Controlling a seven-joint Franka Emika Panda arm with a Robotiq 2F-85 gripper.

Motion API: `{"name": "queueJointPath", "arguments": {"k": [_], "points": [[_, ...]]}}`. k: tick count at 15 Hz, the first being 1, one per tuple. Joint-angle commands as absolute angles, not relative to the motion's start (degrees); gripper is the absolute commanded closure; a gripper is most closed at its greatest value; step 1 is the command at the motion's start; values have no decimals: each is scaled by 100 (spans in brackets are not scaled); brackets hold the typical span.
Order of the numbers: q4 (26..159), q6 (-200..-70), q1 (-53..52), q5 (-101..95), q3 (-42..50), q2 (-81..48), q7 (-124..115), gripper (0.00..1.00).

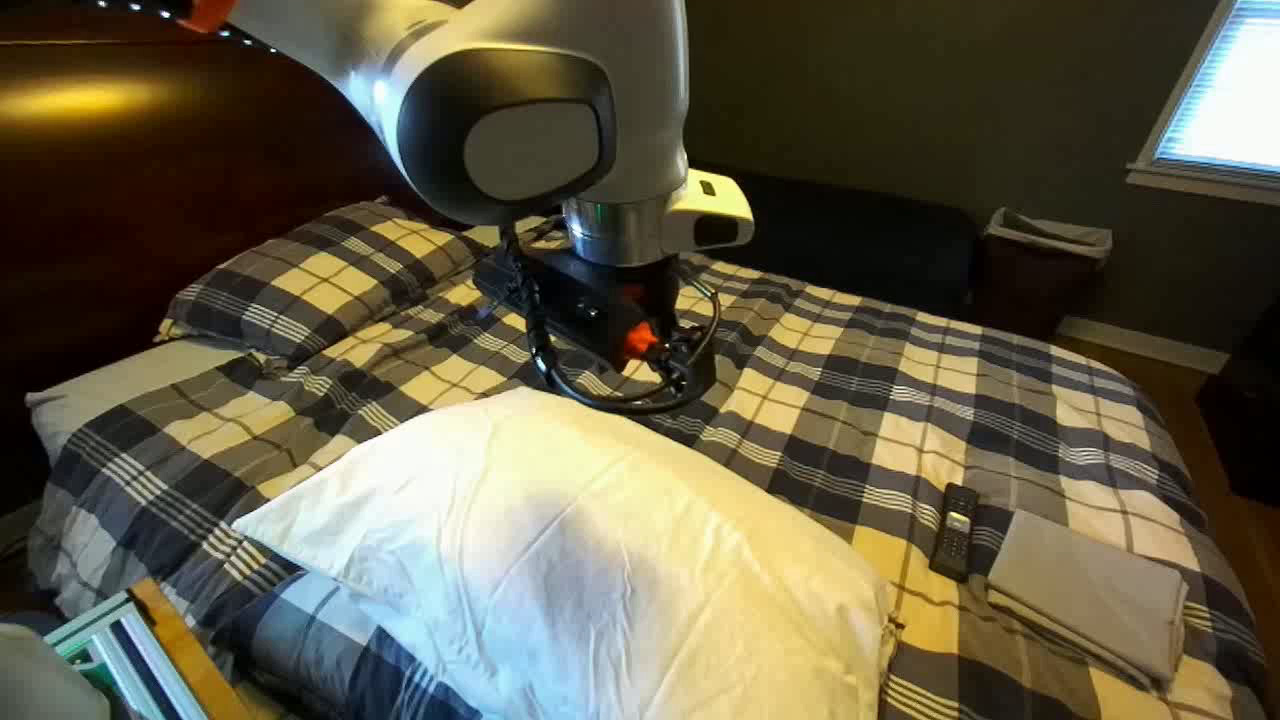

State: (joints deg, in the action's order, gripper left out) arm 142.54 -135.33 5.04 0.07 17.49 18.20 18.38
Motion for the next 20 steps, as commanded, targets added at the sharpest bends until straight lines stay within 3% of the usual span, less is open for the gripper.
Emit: {"name": "queueJointPath", "arguments": {"k": [1,11,20], "points": [[14247,-13518,626,60,1626,1811,1873,0],[14336,-13718,797,-149,1227,1310,631,0],[13780,-14299,832,-720,779,-276,-1316,0]]}}
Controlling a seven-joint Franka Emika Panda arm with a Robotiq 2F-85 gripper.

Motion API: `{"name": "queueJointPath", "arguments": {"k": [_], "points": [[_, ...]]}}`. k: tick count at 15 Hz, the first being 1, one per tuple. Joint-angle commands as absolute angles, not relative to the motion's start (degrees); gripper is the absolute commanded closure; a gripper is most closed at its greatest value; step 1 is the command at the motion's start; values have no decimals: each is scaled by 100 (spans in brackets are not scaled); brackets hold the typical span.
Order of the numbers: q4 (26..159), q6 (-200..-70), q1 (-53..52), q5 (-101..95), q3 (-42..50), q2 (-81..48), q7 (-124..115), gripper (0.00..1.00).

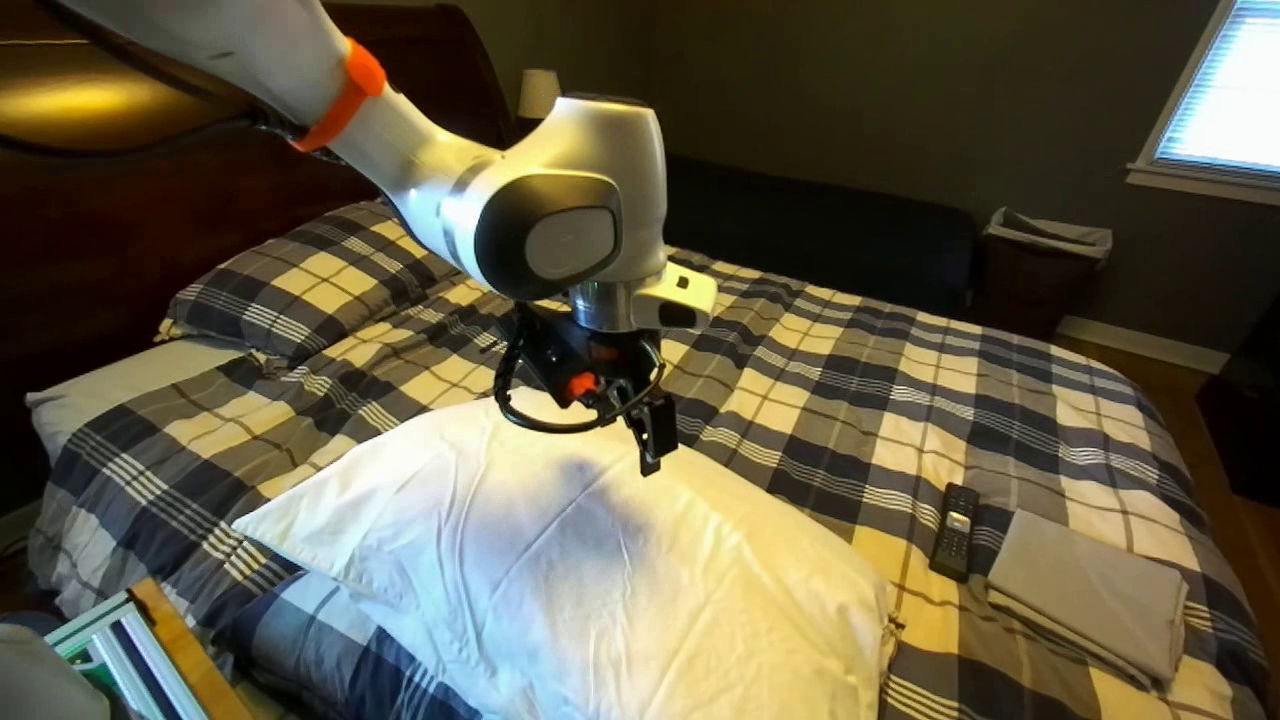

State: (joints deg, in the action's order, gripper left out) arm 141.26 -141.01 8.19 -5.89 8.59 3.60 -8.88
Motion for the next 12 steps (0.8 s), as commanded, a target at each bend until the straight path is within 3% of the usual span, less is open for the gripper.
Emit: {"name": "queueJointPath", "arguments": {"k": [1,11,12], "points": [[13695,-14334,808,-690,781,-438,-1376,0],[12968,-14297,655,-267,803,-1886,-1364,0],[12924,-14261,652,-264,822,-1982,-1374,6]]}}
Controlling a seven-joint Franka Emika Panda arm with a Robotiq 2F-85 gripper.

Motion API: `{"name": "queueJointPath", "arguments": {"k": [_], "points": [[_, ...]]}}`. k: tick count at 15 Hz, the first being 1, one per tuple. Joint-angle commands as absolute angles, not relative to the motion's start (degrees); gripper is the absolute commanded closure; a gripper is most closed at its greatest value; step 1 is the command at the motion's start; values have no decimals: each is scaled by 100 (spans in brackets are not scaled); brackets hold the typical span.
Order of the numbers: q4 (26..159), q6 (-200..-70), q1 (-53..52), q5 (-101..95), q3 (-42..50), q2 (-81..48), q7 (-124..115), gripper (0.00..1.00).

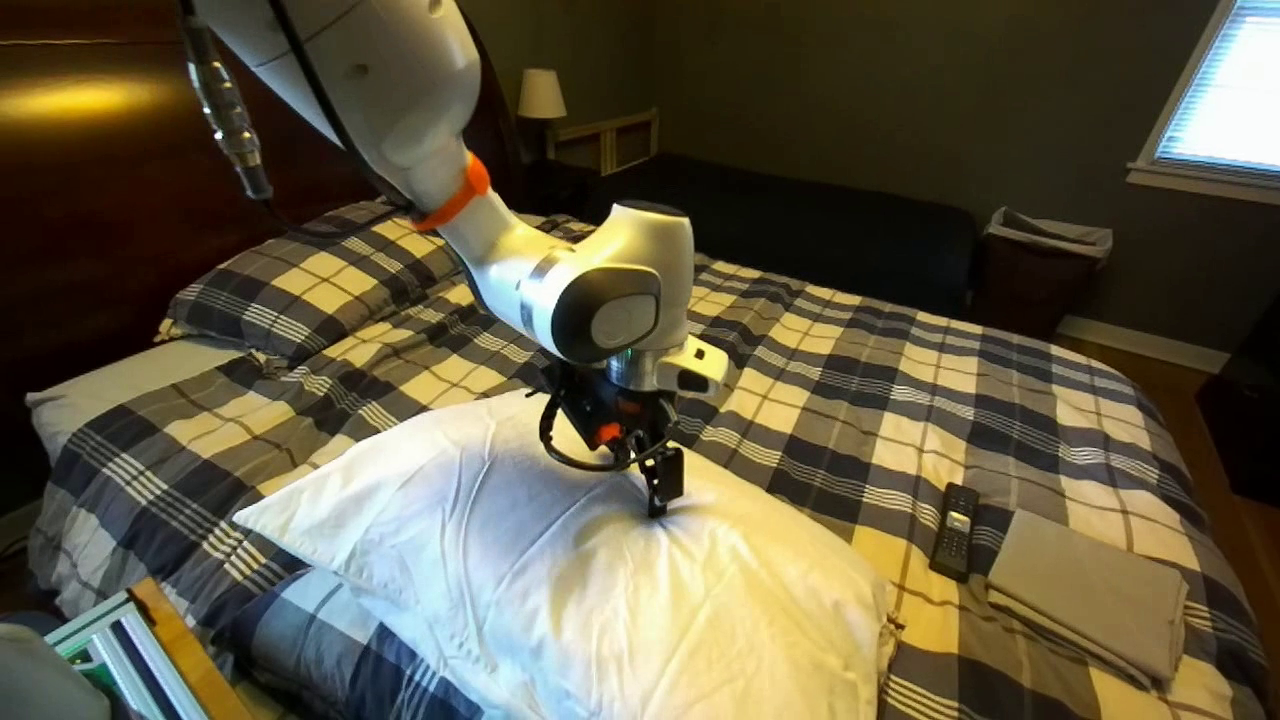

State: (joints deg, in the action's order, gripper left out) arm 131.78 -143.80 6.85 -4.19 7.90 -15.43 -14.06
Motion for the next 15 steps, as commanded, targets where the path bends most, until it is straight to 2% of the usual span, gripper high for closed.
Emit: {"name": "queueJointPath", "arguments": {"k": [1,3,4,12,15], "points": [[12895,-14283,648,-258,839,-2060,-1398,28],[12836,-14313,617,-315,920,-2158,-1542,32],[12811,-14296,616,-332,950,-2192,-1573,38],[12915,-14345,565,-572,1145,-2053,-1601,97],[12995,-14391,525,-650,1223,-1911,-1694,100]]}}
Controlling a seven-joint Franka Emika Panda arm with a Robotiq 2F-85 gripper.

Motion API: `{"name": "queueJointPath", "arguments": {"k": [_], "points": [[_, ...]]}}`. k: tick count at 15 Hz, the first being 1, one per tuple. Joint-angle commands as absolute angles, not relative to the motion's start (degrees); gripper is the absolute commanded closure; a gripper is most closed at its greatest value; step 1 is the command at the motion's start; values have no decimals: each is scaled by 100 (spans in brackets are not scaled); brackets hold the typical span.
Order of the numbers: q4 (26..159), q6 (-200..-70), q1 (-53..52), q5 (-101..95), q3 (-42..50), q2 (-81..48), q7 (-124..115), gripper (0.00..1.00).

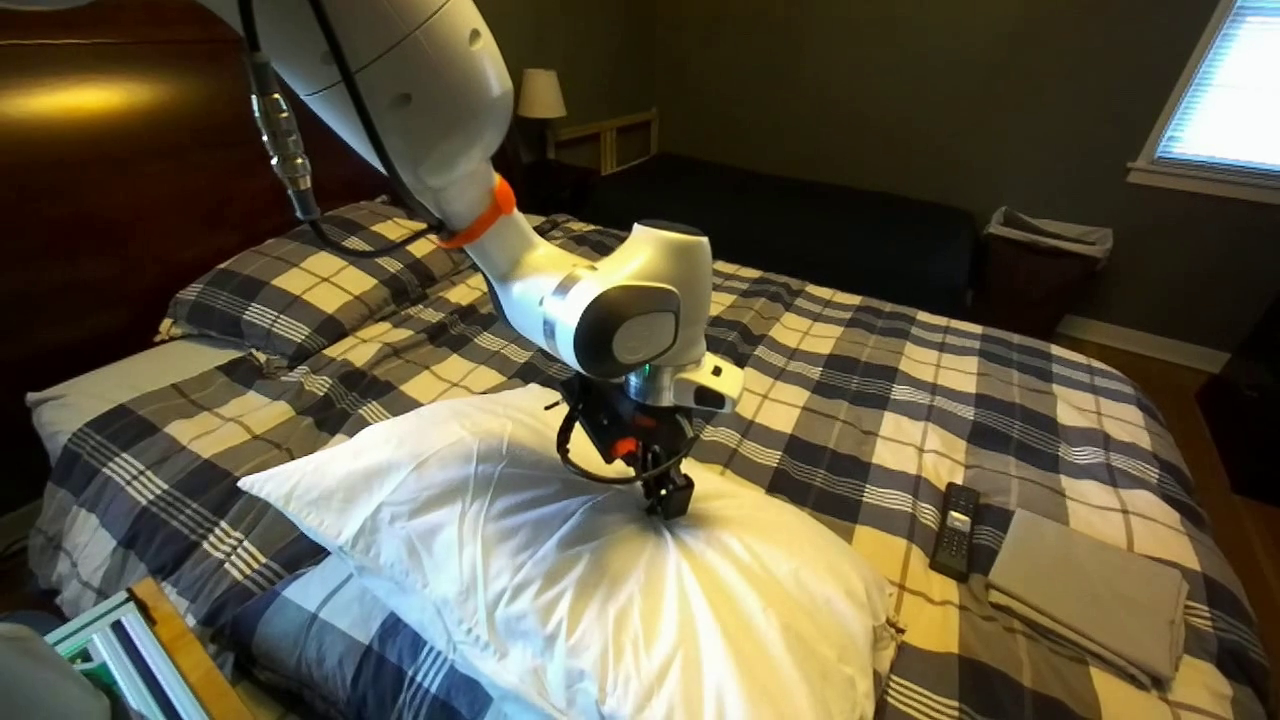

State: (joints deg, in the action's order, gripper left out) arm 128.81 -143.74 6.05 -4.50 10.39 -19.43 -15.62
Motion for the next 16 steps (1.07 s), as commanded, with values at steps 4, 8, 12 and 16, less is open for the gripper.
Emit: {"name": "queueJointPath", "arguments": {"k": [4,8,12,16], "points": [[13230,-14385,529,-776,1311,-1416,-1656,98],[13532,-14341,673,-717,1303,-647,-1429,98],[13789,-14368,826,-582,1265,36,-1275,98],[13954,-14390,972,-472,1240,603,-1221,98]]}}
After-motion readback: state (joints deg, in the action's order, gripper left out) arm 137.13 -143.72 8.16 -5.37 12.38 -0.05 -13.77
